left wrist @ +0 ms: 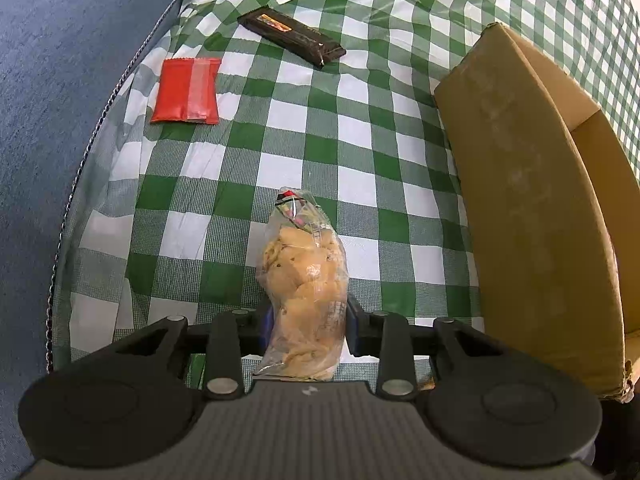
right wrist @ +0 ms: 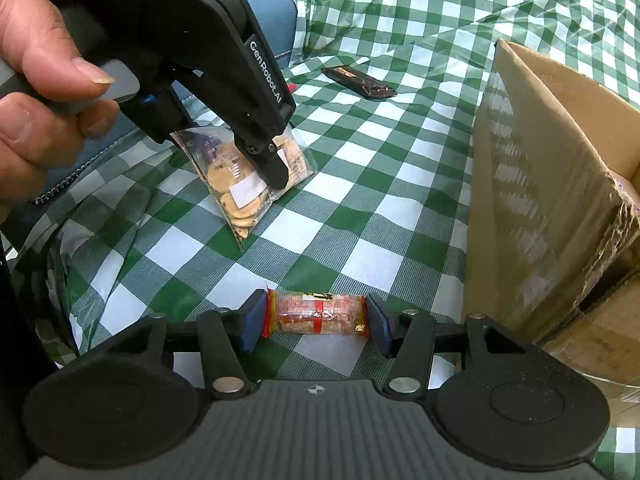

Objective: Organize snacks
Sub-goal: 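Lift the cookie bag with the left tool while the right tool holds the red-wrapped bar, then carry the cookie bag with the left tool while the right tool carries the red bar over the box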

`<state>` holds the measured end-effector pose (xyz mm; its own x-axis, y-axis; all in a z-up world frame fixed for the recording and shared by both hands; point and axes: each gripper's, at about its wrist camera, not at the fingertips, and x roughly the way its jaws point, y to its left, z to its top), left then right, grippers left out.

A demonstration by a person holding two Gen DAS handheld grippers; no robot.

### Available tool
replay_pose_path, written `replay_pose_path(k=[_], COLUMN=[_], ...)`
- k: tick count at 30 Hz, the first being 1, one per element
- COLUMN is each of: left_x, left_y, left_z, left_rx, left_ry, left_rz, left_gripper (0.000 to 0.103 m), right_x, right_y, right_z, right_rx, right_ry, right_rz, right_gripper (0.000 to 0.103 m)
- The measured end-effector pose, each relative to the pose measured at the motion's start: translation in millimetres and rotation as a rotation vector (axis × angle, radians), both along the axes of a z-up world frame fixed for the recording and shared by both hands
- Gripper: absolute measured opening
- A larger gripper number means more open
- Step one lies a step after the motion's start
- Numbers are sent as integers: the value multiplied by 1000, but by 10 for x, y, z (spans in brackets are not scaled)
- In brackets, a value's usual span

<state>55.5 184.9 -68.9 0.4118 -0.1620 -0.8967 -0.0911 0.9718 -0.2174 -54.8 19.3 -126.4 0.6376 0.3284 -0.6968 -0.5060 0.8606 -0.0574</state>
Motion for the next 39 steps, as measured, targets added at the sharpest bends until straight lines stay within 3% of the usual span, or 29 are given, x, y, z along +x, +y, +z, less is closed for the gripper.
replay_pose_path(k=[9,18,23,32,36,39], left_x=[-52,-229,-303,-392,-410,-397], left_y=[40,141,92,-232,-445,-602], left_z=[196,580,808,1183,1267,1288], left_rx=[-15,-1,26,8,1,9], left_ry=[-92,-271,-369,-555,-613,-638], left_rz=[34,110,123,63,17,-22], left_gripper=[36,36,36,36,36,36], right_x=[-113,-324,-407,-253,-81,53], right_y=[-28,-88,-235,-866,-1275,-1626], right_z=[190,526,892,1764,2058,2099], right_rx=[48,81,151,287,251,215], right_ry=[-109,-255,-338,-475,-564,-608], right_rz=[9,23,15,-74,-138,-224], right_gripper=[52,52,52,52,52,52])
